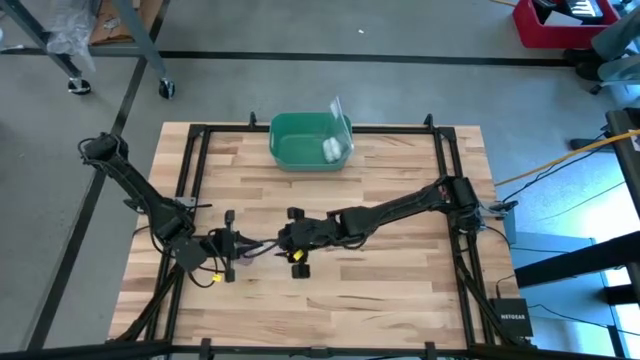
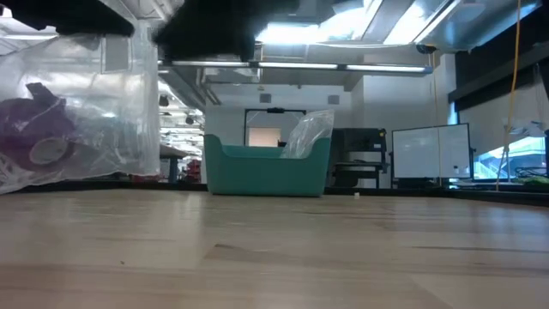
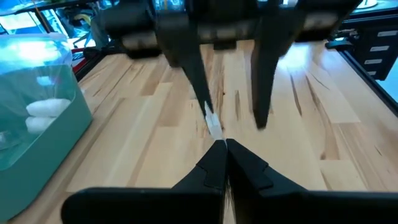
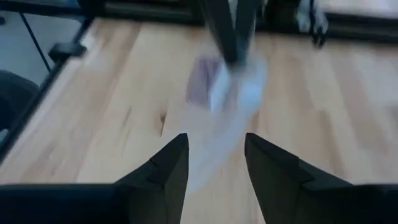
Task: Roll bandage
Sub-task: Close the zip bag
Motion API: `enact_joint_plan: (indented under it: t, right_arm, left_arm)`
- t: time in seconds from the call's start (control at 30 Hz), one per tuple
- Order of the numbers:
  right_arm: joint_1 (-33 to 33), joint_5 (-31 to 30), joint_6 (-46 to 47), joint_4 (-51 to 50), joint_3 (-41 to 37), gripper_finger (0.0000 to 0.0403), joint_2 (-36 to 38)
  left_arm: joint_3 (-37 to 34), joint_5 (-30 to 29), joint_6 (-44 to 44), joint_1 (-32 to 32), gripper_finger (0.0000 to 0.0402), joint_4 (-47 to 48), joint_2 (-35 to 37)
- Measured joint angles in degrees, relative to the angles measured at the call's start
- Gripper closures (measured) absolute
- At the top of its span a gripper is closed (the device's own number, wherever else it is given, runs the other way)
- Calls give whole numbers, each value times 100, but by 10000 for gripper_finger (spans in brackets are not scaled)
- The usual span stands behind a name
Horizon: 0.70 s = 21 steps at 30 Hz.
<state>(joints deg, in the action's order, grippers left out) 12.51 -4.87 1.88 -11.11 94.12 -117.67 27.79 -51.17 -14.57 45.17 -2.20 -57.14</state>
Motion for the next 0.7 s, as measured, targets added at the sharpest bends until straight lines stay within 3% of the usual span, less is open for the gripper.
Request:
enact_joint_plan:
  t: [0.2, 0.37, 0.53, 0.7]
  right_arm:
    - [-322, 220, 553, 1471, -1105, 242, 42]
    - [-338, 708, 852, 2580, -1238, 242, 112]
    - [-353, 1116, 861, 2335, -1133, 242, 114]
    - [-357, 1130, 840, 959, -769, 242, 136]
  left_arm:
    - [0, 21, -46, 65, 401, -21, 0]
    - [0, 19, -84, 65, 401, -1, 0]
    - [0, 21, -66, 50, 401, 25, 0]
    - [0, 21, -78, 50, 401, 24, 0]
